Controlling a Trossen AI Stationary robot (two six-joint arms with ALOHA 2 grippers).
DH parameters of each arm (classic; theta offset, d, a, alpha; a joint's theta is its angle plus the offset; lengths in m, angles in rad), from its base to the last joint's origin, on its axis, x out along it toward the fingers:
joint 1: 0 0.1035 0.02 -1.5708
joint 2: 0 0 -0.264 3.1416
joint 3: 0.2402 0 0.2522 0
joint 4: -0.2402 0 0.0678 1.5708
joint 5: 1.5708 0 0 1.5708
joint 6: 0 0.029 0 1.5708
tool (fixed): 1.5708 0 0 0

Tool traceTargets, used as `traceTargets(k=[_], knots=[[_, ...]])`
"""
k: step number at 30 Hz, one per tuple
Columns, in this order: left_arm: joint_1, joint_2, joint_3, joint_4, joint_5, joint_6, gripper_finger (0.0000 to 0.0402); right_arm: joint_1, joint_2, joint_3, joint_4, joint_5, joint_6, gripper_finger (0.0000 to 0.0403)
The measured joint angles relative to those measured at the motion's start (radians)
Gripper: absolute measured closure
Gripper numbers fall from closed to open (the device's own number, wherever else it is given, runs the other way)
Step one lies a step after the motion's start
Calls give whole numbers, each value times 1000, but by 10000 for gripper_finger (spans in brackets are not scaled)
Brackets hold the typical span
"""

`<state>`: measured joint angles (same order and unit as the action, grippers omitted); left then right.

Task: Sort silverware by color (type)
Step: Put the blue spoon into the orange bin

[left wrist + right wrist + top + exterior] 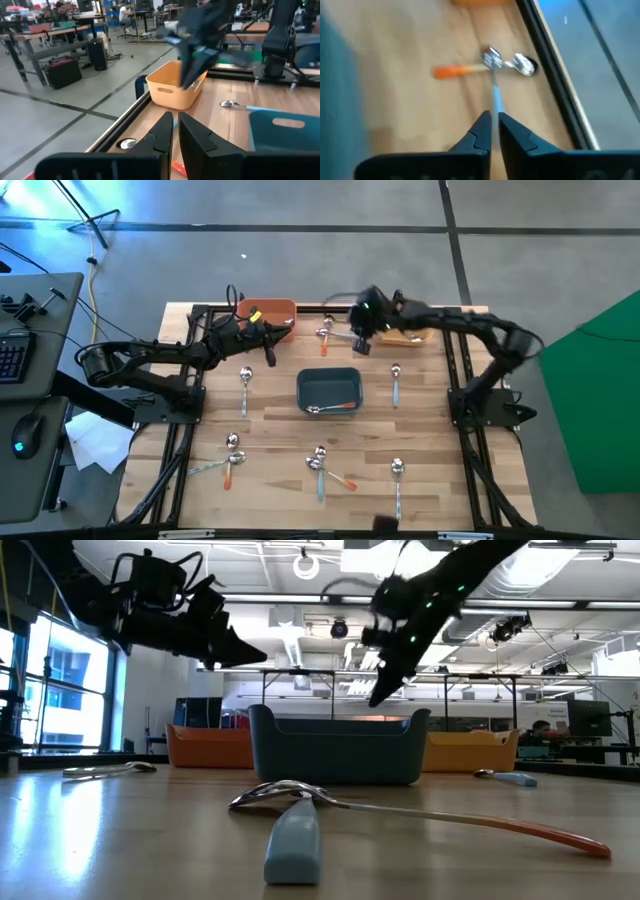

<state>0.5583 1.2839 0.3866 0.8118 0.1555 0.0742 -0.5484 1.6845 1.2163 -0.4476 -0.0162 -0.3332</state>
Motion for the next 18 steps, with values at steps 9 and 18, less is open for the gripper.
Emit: traceTargets(k=[9, 18], knots=[[4, 0, 0, 1, 28, -20, 383, -102, 321, 340, -289, -59, -136, 255], [4, 6, 0, -4, 48, -20, 383, -106, 449, 406, -312, -115, -181, 221]])
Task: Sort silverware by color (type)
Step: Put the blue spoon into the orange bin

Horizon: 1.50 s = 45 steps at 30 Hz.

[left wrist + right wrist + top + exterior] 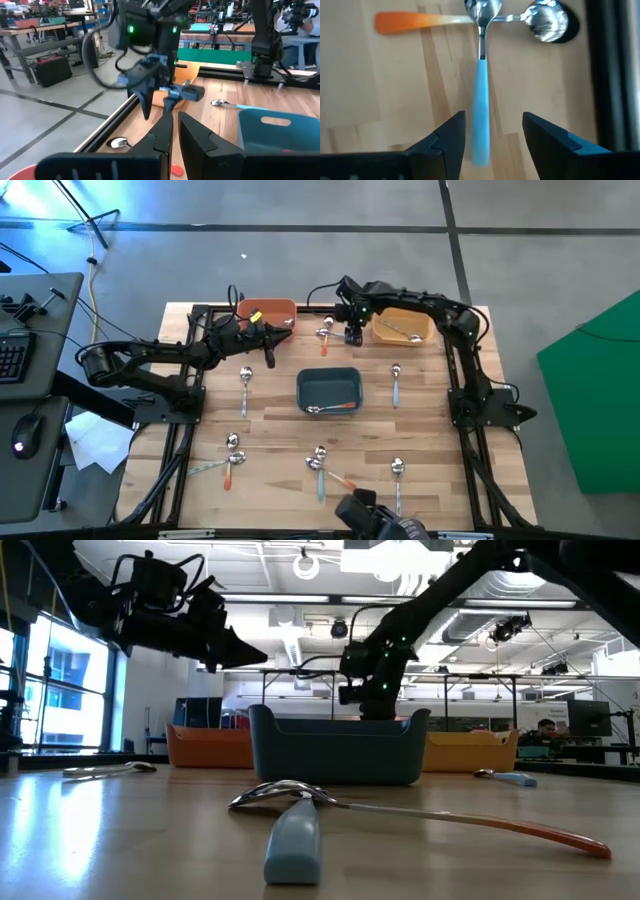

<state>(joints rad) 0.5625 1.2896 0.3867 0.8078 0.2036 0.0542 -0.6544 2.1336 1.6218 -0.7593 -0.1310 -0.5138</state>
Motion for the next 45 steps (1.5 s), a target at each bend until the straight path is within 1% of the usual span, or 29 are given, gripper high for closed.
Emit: traceTargets(k=[5, 9, 14, 20, 24, 28, 31, 35, 37, 40, 45], knots=[[0, 0, 0, -1, 0, 1, 383, -4, 38, 0, 22, 0, 0, 234], [0, 0, 0, -2, 0, 1, 383, -6, 54, 0, 29, -2, 1, 256], [0, 0, 0, -9, 2, -14, 383, -6, 78, 7, 28, -8, 24, 301], [0, 0, 0, -19, 3, -46, 383, 0, 72, 5, 32, 3, 15, 369], [0, 0, 0, -11, 3, -66, 383, 9, 44, -4, 48, 18, 13, 371], [0, 0, 0, -8, 4, -104, 382, 10, -20, -1, 66, 13, 32, 371], [0, 0, 0, 2, 4, -105, 375, 11, -60, -2, 68, -12, 70, 371], [0, 0, 0, 2, 17, -105, 352, 26, -122, -2, 115, -92, 102, 371], [-1, 0, 0, 3, 52, -105, 335, 39, -156, -46, 214, -149, 118, 371], [-7, 0, 1, 7, 66, -117, 309, 58, -226, -189, 426, -230, 180, 371], [-32, 23, 14, 13, 59, -126, 271, 133, -342, -464, 886, -245, 307, 371]])
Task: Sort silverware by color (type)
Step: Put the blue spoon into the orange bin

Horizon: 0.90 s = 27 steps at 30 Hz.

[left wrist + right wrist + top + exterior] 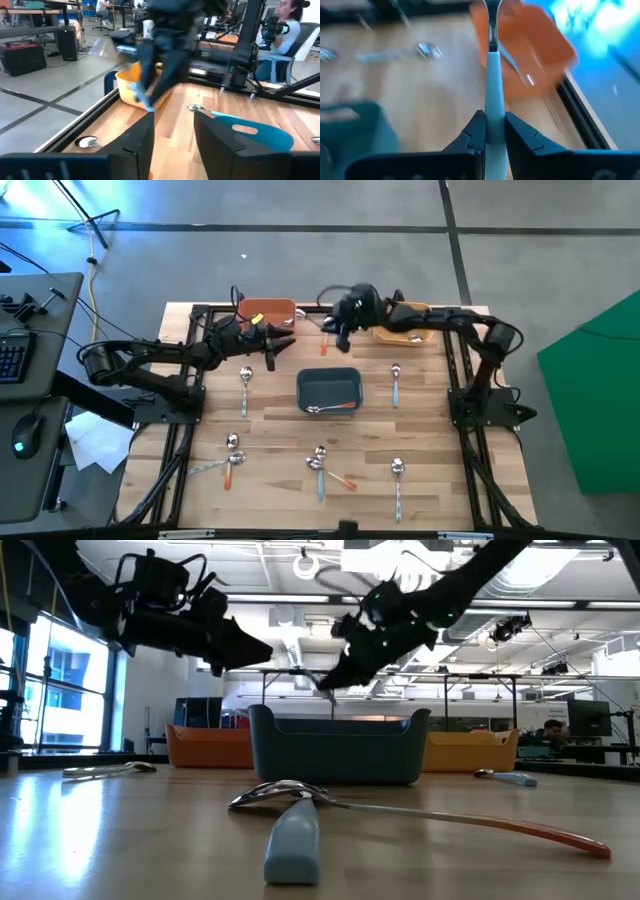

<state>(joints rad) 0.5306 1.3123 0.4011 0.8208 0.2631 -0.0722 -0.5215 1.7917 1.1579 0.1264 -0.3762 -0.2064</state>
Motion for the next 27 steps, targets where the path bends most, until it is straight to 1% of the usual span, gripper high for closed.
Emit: traceTargets(k=[3, 5, 7, 11, 14, 16, 19, 23, 27], knots=[[-26, 56, 41, 1, 0, -3, 256, 58, -34, -86, 210, -23, 63, 371], [-44, 101, 78, 0, 0, 6, 249, 96, -38, -116, 315, -23, 88, 371], [-57, 136, 120, 0, -7, 14, 244, 126, -42, -127, 363, -19, 93, 371], [-61, 175, 140, 83, -4, 9, 233, 148, -52, -128, 367, 14, 78, 371], [-67, 168, 149, 153, 9, -3, 229, 152, -64, -122, 389, 17, 83, 371], [-73, 154, 155, 197, 17, -7, 229, 159, -60, -127, 365, 0, 86, 371], [-76, 156, 150, 205, 45, -27, 229, 161, -61, -129, 362, 2, 63, 371], [-76, 145, 153, 268, 47, -46, 229, 164, -65, -126, 372, 8, 58, 371], [-82, 146, 151, 259, 52, -49, 230, 179, -64, -126, 409, 9, 56, 371]])
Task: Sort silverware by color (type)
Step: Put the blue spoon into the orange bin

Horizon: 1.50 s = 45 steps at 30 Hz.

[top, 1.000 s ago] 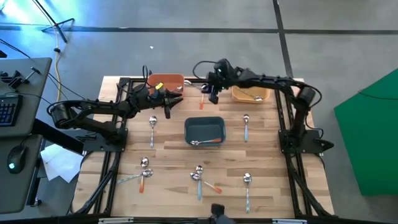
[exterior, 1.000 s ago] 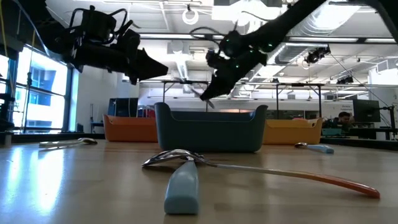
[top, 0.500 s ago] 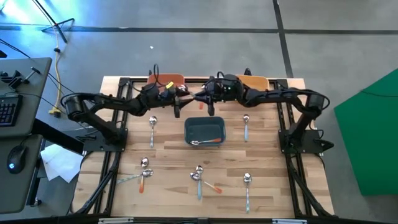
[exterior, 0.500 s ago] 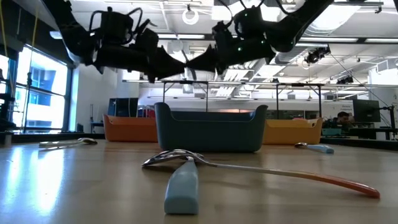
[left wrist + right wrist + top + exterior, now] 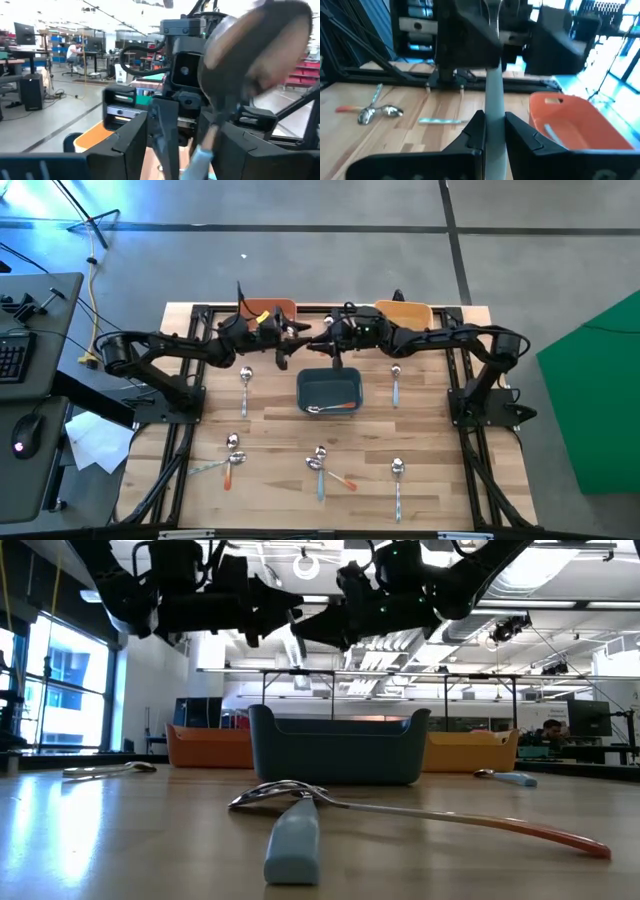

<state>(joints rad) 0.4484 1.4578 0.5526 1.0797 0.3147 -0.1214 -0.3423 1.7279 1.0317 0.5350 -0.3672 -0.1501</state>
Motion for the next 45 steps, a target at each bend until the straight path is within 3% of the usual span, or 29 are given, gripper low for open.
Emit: traceTargets(k=[5, 11, 15, 19, 24, 26, 28, 30, 32, 40, 45], knots=[[-7, 0, 0, 26, 5, -7, 272, 9, 0, 0, 17, 8, 4, 371], [-2, -22, -1, 23, 28, 8, 385, 9, 0, 0, 14, 24, 31, 371], [25, -67, 16, -71, 78, 14, 390, 7, -2, 1, 12, 27, 76, 343], [50, -152, 76, -319, 59, 98, 396, -3, -2, 1, -11, 70, 90, 283], [96, -243, 217, -786, 22, 239, 397, -25, -2, 1, -71, 158, 54, 231], [117, -257, 304, -1037, -52, 312, 397, -34, -9, 1, -117, 188, 39, 220], [139, -250, 385, -1264, -189, 396, 398, -39, -25, 0, -167, 226, 17, 216], [162, -223, 445, -1400, -322, 458, 398, -44, -51, 0, -221, 274, -7, 219], [199, -183, 495, -1509, -381, 510, 398, -44, -74, 0, -260, 320, -30, 228], [377, 106, 666, -1730, -353, 640, 397, -41, -154, 0, -361, 338, -43, 312], [415, 296, 784, -1853, -353, 672, 397, -29, -166, 0, -369, 340, -64, 364]])
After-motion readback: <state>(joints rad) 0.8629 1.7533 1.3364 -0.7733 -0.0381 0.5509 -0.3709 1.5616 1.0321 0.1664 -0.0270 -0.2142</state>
